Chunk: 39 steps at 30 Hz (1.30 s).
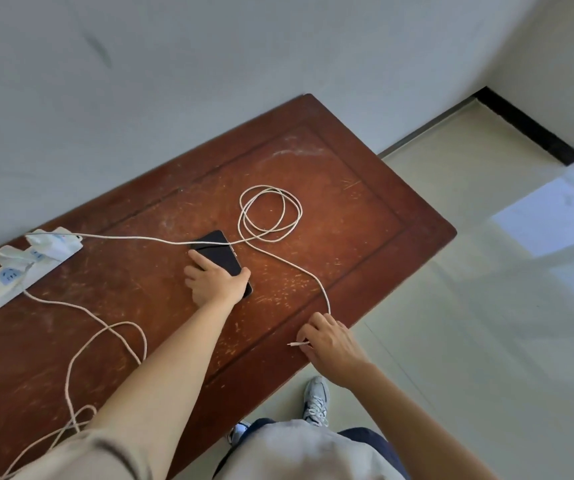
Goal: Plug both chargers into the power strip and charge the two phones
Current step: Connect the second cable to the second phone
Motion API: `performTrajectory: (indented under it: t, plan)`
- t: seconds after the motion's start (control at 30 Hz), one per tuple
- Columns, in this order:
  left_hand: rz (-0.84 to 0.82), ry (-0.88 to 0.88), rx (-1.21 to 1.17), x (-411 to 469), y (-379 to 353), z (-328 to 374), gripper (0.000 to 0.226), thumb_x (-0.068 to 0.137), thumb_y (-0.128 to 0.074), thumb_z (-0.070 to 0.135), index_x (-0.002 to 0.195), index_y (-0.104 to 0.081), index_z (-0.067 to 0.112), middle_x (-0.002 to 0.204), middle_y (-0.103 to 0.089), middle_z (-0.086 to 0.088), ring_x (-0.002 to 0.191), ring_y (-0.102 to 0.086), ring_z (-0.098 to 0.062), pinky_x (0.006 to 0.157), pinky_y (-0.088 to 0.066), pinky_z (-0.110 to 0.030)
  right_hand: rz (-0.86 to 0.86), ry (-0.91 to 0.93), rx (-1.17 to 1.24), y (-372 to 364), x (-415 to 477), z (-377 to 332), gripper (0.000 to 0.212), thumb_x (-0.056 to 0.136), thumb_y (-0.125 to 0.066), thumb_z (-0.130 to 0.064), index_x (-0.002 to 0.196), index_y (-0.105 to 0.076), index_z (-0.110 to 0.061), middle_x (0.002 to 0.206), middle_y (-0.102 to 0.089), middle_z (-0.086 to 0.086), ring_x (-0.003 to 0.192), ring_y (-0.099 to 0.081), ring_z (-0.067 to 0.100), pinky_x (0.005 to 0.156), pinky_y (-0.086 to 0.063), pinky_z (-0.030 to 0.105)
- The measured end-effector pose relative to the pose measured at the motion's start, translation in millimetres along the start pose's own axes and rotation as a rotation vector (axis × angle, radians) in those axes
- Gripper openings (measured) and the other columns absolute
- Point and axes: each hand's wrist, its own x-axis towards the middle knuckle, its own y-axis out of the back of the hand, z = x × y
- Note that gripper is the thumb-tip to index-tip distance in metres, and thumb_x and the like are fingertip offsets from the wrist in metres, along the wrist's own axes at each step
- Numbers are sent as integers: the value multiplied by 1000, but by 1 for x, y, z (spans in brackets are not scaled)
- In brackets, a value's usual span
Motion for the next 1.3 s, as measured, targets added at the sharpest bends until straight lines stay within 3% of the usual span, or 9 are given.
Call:
performTrajectory:
  t: [0.1,0.2,0.37,0.47,0.6,0.8,1.03,1.13,1.3]
  plan:
    - [-80,25,13,-6,8,-16,130,68,-75,67,153,5,11,153,-26,-23,136,-36,-39,100,-46,-48,47,-7,35,6,5,-4,19,102,-51,-31,116,-62,-24,115,-59,-2,106,-55,19,91,-48,33]
    - [-185,111,-73,-19,18,-47,121,63,-79,65,150,-17,7,150,-31,-21,136,-37,-39,104,-43,-48,114,-30,118,13,15,-15,17,103,-50,-35,111,-61,-25,109,-62,-5,101,-57,18,81,-49,30]
    - [-378,144,-484,-45,50,-106,97,58,-85,52,135,-43,9,137,-43,-11,121,-48,-31,91,-46,-44,235,-21,244,27,38,-47,21,102,-50,-41,110,-62,-26,104,-69,-11,95,-63,11,74,-49,25]
    - [-426,154,-939,-63,85,-121,75,54,-89,39,114,-62,3,97,-70,-11,88,-68,-27,71,-54,-38,280,-8,392,41,48,-75,30,100,-54,-49,115,-69,-28,99,-71,-14,83,-63,1,68,-45,11]
    - [-406,107,-1391,-77,143,-118,50,50,-91,29,88,-67,8,62,-66,-3,58,-64,-21,66,-54,-35,350,0,709,69,52,-115,29,94,-61,-54,108,-75,-33,81,-72,-14,70,-64,0,62,-45,10]
    - [-382,-224,-1815,-100,206,-98,46,57,-94,39,92,-75,17,77,-66,-2,66,-66,-13,53,-54,-27,380,21,1172,105,43,-149,11,95,-68,-34,101,-78,-33,72,-73,-12,61,-58,4,56,-47,19]
    - [-418,-278,-2029,-109,233,-70,57,91,-53,63,128,-67,21,115,-73,-7,103,-71,-27,75,-59,-37,382,57,1445,134,23,-167,21,89,-70,-41,105,-80,-31,76,-71,-6,68,-62,3,63,-53,15]
    - [-553,-220,-2146,-110,233,-66,56,96,-47,60,130,-65,20,119,-70,-9,104,-70,-31,77,-60,-43,389,53,1445,146,21,-170,28,86,-71,-43,107,-79,-26,76,-72,-7,67,-63,3,62,-52,15]
    - [-797,-268,-2287,-116,229,-63,58,99,-45,52,138,-57,11,145,-53,-20,132,-52,-41,105,-46,-60,446,15,1416,158,19,-166,25,83,-74,-45,97,-82,-25,82,-78,-3,74,-71,6,67,-56,18]
